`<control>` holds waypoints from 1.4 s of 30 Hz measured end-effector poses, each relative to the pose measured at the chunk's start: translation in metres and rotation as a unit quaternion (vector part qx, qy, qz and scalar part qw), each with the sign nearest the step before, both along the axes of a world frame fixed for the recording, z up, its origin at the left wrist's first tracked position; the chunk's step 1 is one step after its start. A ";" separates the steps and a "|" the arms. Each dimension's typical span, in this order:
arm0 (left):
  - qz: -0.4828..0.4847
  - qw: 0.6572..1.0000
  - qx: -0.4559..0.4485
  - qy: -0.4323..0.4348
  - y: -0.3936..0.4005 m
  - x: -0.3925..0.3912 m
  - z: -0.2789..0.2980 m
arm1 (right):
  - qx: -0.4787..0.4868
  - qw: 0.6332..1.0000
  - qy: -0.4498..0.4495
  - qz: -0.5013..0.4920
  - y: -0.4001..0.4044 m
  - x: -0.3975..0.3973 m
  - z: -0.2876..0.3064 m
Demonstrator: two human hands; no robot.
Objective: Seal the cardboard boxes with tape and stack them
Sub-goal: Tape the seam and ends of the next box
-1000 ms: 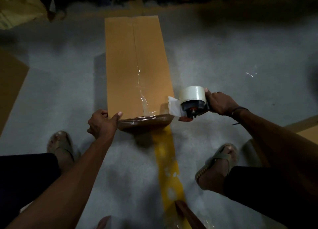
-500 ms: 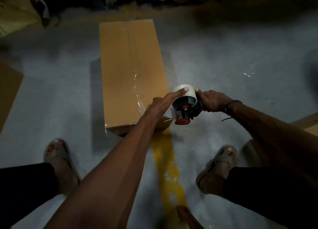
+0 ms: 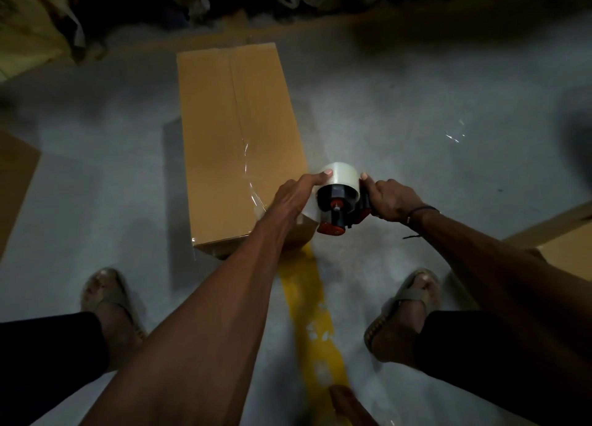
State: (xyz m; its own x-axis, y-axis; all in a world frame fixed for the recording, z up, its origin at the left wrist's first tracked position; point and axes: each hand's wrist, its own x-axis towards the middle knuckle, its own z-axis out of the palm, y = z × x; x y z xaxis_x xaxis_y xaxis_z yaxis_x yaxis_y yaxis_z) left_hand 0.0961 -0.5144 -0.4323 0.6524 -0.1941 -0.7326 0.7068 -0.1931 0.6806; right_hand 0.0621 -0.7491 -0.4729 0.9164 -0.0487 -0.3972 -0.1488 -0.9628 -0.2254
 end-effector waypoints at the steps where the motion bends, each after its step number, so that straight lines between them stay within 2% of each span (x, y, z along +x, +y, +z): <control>1: -0.003 1.000 0.015 -0.005 0.000 0.000 0.000 | -0.001 1.000 -0.007 -0.005 0.000 -0.002 -0.002; 8: -0.024 0.999 0.042 0.011 0.001 -0.003 0.010 | -0.022 1.000 -0.017 -0.003 -0.001 -0.004 -0.009; 12: -0.085 0.993 -0.046 0.072 0.000 -0.009 0.032 | 0.005 1.000 0.020 0.015 -0.008 0.004 -0.003; 14: -0.084 0.988 -0.075 0.101 -0.008 -0.005 0.030 | 0.002 0.999 0.015 0.043 -0.011 0.011 -0.001; 16: -0.092 0.991 -0.009 0.093 -0.015 0.001 0.014 | 0.001 0.997 0.010 0.076 -0.011 0.018 0.003; 20: -0.087 0.987 0.128 0.040 -0.025 0.024 -0.062 | -0.006 0.995 0.013 0.100 -0.012 0.028 0.008; 25: -0.080 0.987 0.142 0.003 -0.023 0.026 -0.049 | 0.001 0.997 -0.003 0.076 -0.010 0.029 -0.001; 28: -0.115 0.975 0.187 -0.025 -0.025 0.010 -0.021 | -0.078 0.989 -0.028 0.122 -0.018 0.030 0.000; 30: -0.158 0.950 0.264 -0.060 -0.025 -0.009 -0.014 | -0.133 0.979 -0.024 0.151 -0.027 0.026 0.003; 32: -0.188 0.934 0.296 -0.068 -0.025 -0.026 -0.015 | -0.168 0.973 -0.015 0.160 -0.034 0.017 -0.004; 34: -0.185 0.933 0.301 -0.071 -0.021 -0.028 -0.021 | -0.170 0.978 -0.038 0.114 -0.035 0.000 -0.024; 38: -0.144 0.941 0.290 -0.098 -0.001 -0.004 -0.027 | -0.135 0.982 -0.112 -0.075 -0.016 -0.041 -0.059; 40: -0.166 0.927 0.316 -0.117 0.006 0.000 -0.030 | -0.109 0.976 -0.119 -0.147 -0.005 -0.053 -0.073; 42: -0.207 0.897 0.357 -0.159 0.011 0.000 -0.031 | -0.086 0.971 -0.114 -0.191 0.006 -0.057 -0.086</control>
State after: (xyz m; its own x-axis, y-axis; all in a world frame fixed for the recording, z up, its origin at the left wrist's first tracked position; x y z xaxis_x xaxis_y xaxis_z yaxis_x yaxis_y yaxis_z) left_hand 0.0963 -0.5030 -0.4630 0.8312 -0.0227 -0.5556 0.2660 -0.8612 0.4331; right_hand 0.0047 -0.7433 -0.5589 0.8820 -0.4496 -0.1415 -0.4672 -0.8737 -0.1359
